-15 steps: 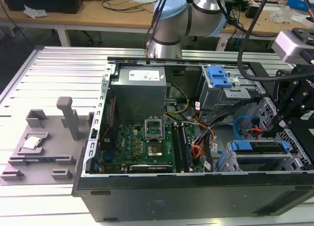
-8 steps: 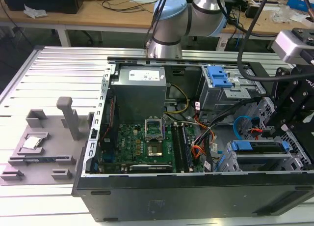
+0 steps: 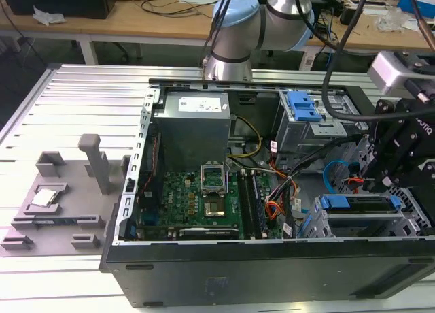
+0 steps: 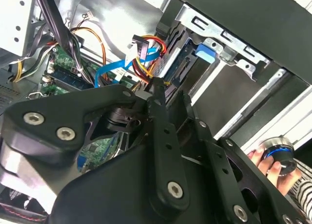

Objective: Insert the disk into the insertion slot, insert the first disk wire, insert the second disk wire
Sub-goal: 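Insert the first disk wire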

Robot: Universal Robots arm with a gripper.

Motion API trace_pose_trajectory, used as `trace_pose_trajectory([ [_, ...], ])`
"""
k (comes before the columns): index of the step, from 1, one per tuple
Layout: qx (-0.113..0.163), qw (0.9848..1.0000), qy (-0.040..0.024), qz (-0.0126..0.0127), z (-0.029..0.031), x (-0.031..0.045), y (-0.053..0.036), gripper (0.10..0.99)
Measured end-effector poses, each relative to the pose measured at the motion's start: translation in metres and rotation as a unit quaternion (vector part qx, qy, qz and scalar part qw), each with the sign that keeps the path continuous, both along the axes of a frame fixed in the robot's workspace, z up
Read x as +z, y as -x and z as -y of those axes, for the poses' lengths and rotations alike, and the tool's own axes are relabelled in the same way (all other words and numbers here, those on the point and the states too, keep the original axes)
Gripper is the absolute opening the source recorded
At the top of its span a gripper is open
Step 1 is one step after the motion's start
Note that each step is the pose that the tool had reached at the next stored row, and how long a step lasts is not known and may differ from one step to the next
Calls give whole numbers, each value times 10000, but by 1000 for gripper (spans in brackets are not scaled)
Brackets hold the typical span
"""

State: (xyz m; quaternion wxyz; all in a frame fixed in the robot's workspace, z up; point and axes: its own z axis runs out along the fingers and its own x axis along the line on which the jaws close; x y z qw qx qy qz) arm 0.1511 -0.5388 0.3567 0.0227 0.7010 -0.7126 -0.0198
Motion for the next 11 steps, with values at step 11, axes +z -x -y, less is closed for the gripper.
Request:
trace_pose_trajectory([
  [11, -1, 10000, 21, 0, 0, -9, 1, 165],
])
